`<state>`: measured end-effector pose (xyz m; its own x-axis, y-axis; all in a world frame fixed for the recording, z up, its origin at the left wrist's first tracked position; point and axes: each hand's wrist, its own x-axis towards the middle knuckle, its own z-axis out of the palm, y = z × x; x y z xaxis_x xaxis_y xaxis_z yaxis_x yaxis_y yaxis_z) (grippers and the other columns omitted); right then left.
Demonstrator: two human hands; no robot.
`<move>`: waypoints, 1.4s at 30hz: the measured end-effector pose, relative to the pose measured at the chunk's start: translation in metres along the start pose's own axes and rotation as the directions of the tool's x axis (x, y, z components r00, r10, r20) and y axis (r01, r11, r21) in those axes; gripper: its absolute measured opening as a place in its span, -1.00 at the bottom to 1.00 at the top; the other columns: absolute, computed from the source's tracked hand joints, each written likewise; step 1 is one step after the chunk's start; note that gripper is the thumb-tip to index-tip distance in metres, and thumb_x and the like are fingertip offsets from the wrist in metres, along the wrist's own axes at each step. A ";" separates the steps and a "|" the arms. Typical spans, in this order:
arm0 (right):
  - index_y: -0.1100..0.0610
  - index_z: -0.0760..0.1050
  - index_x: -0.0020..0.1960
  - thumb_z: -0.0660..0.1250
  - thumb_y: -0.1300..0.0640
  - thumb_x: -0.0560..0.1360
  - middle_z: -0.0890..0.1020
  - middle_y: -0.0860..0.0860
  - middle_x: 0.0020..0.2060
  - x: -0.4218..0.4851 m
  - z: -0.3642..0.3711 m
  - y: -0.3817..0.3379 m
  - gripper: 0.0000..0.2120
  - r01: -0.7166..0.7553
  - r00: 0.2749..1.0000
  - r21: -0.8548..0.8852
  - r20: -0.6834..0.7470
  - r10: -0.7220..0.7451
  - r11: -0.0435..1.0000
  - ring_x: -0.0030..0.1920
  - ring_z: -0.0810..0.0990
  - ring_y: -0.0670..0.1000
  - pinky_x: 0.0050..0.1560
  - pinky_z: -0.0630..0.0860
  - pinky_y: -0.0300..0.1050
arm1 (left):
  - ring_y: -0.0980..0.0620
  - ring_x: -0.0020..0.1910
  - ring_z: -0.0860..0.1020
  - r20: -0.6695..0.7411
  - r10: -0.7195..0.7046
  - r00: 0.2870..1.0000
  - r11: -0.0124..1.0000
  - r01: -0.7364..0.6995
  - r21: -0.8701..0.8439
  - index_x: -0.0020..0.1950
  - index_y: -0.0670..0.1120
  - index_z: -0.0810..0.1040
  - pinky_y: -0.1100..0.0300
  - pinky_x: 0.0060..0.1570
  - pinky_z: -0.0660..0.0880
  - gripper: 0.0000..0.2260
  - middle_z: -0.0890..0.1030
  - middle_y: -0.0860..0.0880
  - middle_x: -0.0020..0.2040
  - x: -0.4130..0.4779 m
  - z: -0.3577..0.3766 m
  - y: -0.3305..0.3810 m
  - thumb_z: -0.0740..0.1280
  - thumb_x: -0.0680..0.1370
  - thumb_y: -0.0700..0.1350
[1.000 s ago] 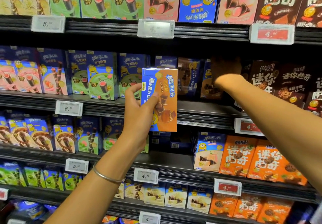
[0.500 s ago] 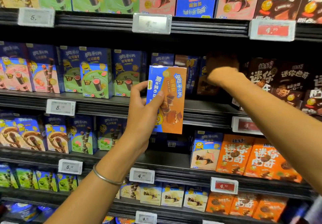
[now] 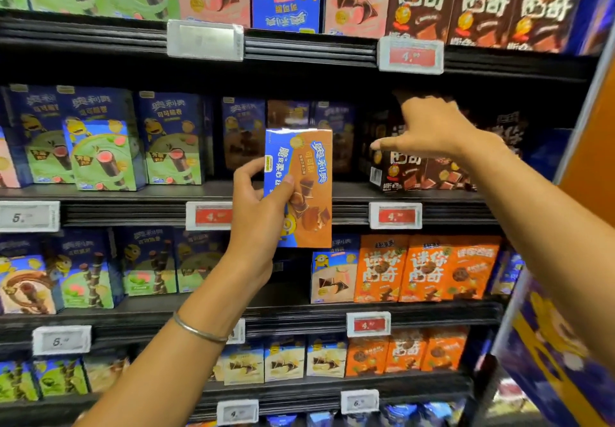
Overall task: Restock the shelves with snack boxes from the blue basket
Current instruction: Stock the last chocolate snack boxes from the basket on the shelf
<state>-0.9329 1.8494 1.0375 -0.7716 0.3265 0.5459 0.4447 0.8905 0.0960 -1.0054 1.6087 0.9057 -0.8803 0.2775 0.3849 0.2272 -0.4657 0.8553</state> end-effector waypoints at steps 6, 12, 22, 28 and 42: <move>0.17 0.49 0.24 0.44 -0.33 0.42 0.62 0.23 0.12 -0.002 0.021 -0.001 -0.34 -0.047 0.998 -0.001 -0.051 0.047 0.999 0.15 0.57 0.30 0.18 0.48 0.19 | 0.09 -0.12 0.75 0.004 -0.003 1.000 1.000 0.003 0.025 0.27 0.11 0.41 0.22 -0.33 0.63 -0.75 0.74 0.19 -0.10 -0.004 0.008 -0.004 0.38 0.66 -0.12; 0.17 0.42 0.39 0.38 -0.38 0.43 0.56 0.24 0.25 -0.001 0.028 -0.004 -0.23 -0.085 0.987 -0.034 -0.142 0.079 0.996 0.23 0.52 0.30 0.23 0.43 0.18 | 0.03 -0.06 0.75 -0.018 -0.002 1.000 0.999 0.003 0.052 0.21 0.16 0.41 0.17 -0.30 0.66 -0.76 0.71 0.01 0.08 -0.002 0.002 0.000 0.38 0.66 -0.11; 0.09 0.34 0.47 0.48 0.00 0.52 0.62 -0.09 0.20 -0.038 0.039 -0.114 -0.40 0.194 0.977 0.906 -0.146 -0.153 0.376 0.05 0.69 -0.13 0.09 0.65 -0.12 | 0.06 -0.10 0.74 -0.045 0.127 0.991 0.991 -0.124 0.053 0.24 0.07 0.36 0.16 -0.23 0.65 -0.73 0.70 -0.03 0.11 0.052 -0.006 0.020 0.35 0.65 -0.20; 0.17 0.37 0.16 0.53 0.10 0.46 0.63 0.08 0.03 0.004 0.058 -0.135 -0.57 0.027 0.998 0.896 -0.047 0.036 0.443 -0.09 0.65 0.03 -0.07 0.61 -0.12 | 0.27 -0.20 0.68 -0.079 0.170 0.982 0.913 -0.127 0.387 0.32 -0.09 0.35 0.39 -0.28 0.56 -0.68 0.60 0.02 0.04 0.091 -0.021 0.014 0.38 0.64 -0.19; 0.23 0.53 0.11 0.30 0.17 0.51 0.54 0.12 -0.03 0.051 0.091 -0.180 -0.79 -0.223 0.974 0.890 0.184 0.133 0.398 0.02 0.57 0.17 -0.07 0.50 -0.05 | -0.20 0.30 0.54 -0.272 0.021 0.962 0.854 0.124 0.506 0.53 -0.19 0.35 -0.13 0.34 0.49 -0.51 0.53 -0.20 0.39 0.135 -0.017 0.015 0.24 0.68 0.04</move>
<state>-1.0937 1.7346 0.9723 -0.7760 0.4948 0.3911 -0.0561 0.5635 -0.8242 -1.1276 1.6252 0.9648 -0.9554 0.0285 0.2939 0.2951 0.0621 0.9534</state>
